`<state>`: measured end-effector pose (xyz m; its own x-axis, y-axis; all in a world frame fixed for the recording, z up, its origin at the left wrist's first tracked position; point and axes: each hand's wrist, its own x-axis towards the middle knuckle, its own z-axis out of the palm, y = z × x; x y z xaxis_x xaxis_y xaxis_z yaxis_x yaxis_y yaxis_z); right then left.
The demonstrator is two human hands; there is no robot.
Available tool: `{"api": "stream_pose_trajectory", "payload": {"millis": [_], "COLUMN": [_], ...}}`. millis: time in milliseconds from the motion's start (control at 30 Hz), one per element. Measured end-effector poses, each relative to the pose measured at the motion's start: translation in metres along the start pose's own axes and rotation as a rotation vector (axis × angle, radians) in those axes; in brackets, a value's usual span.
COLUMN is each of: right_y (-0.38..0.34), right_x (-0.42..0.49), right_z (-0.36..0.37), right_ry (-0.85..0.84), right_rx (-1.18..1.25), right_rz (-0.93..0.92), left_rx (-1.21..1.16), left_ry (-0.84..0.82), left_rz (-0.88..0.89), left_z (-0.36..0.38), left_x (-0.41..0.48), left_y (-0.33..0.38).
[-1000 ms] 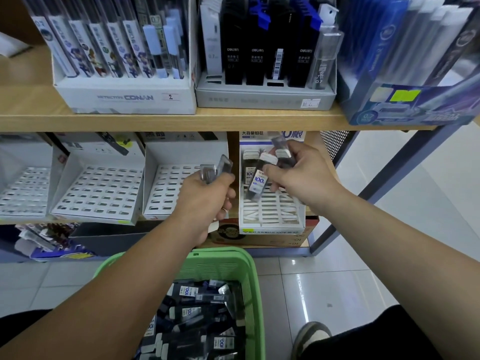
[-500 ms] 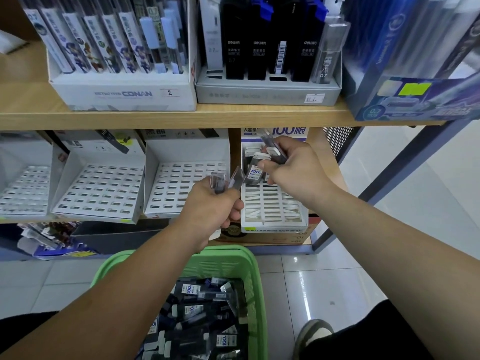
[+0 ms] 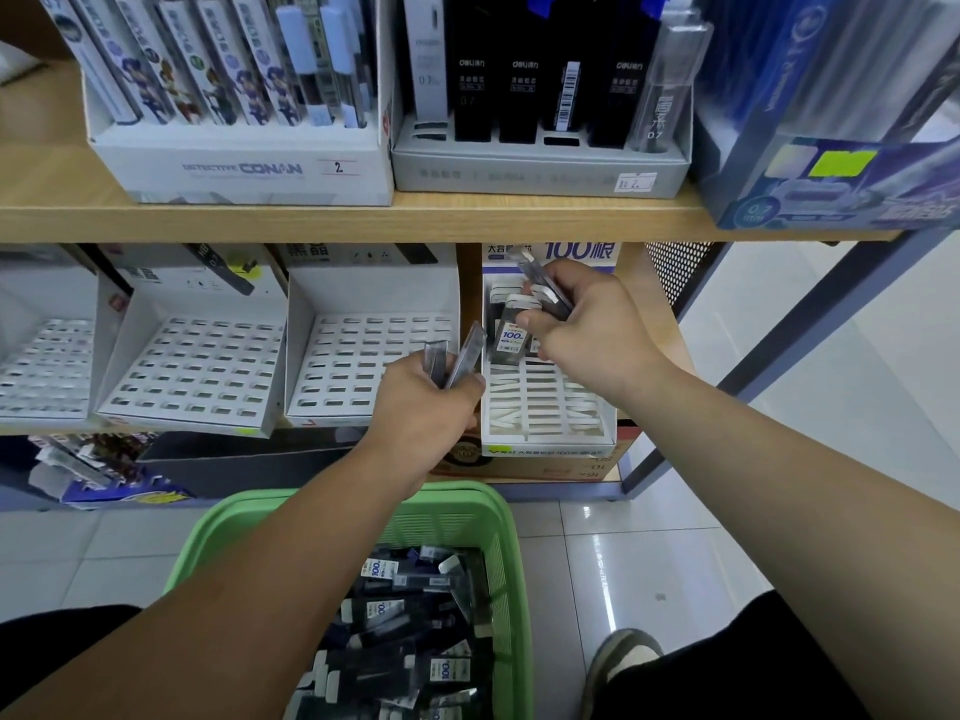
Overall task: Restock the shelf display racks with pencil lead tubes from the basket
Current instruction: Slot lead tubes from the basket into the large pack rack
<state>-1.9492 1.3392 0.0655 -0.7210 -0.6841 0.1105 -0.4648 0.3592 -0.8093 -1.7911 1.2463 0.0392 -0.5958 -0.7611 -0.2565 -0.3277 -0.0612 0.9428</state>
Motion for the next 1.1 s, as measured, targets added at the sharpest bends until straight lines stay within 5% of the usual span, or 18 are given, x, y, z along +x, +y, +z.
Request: {"api": "stream_pose_trajectory", "payload": {"millis": [1100], "right_y": [-0.007], "right_x": [-0.003], "right_z": [0.003], "right_ry": [0.014], "right_rx": [-0.179], "right_rz": [-0.115], "left_rx": [-0.002], "left_ry": [0.037], "left_rz": [-0.011], "left_z": [0.004], "left_x": [0.009], "left_y": [-0.011]}}
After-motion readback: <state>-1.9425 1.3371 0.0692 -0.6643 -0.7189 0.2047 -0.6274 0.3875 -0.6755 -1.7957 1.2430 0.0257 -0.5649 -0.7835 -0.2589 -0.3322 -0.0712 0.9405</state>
